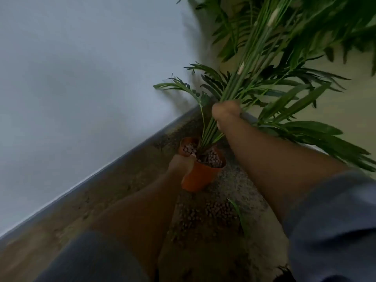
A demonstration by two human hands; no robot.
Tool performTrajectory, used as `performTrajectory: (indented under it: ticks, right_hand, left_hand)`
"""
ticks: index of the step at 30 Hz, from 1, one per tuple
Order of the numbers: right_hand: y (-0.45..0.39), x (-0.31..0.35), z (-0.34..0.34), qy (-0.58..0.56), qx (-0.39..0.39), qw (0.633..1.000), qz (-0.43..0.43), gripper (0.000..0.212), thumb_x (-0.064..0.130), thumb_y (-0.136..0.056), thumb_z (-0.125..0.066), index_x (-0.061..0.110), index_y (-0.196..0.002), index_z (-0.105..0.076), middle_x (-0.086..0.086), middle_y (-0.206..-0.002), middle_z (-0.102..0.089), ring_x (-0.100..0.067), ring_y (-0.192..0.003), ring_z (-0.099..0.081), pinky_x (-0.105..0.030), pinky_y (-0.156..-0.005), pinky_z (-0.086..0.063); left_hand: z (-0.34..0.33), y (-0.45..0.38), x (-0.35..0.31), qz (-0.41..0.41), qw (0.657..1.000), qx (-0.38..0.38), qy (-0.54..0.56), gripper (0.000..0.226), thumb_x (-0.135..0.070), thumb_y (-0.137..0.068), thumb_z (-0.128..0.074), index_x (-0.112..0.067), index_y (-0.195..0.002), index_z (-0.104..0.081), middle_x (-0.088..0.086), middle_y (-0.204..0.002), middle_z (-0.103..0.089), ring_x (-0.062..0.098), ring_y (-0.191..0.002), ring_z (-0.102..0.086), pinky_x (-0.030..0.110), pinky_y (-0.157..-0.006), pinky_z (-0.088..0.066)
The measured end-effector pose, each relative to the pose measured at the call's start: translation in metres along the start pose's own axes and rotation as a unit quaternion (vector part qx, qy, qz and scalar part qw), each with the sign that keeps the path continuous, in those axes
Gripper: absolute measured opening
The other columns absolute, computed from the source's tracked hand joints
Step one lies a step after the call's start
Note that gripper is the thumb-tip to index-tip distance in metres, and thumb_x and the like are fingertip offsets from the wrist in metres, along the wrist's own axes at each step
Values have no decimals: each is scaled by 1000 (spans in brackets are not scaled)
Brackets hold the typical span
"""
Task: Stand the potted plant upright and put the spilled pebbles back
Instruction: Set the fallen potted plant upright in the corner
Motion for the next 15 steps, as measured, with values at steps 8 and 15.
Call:
performTrajectory:
  ticks: [8, 15]
  right_hand:
    - [-5, -8, -3, -36, 9, 998, 52, 43, 19, -95, -53, 6, -135, -47, -15, -136, -53, -31, -120, -55, -36, -96, -50]
    - [11, -21, 0, -74, -60, 993, 74, 65, 25, -83, -73, 8, -134, -36, -15, -132, -54, -35, -117, -57, -39, -92, -50]
  left_hand:
    - [-1, -8, 9, -39, 999, -7, 6, 45, -55, -86, -61, -11, -96, -64, 10, -101, -67, 26, -86, -65, 30, -71, -52]
    - [-5, -8, 37, 34, 984, 38, 168, 52, -45, -88, -66, -14, -129, -55, 11, -124, -59, 32, -105, -62, 42, -71, -61]
Point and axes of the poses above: each hand's wrist, its own y-axis away from the middle knuckle, its own z-axis out of the back of the hand, x = y × z, the point moved 6 cm from there along -y, towards the middle knuckle
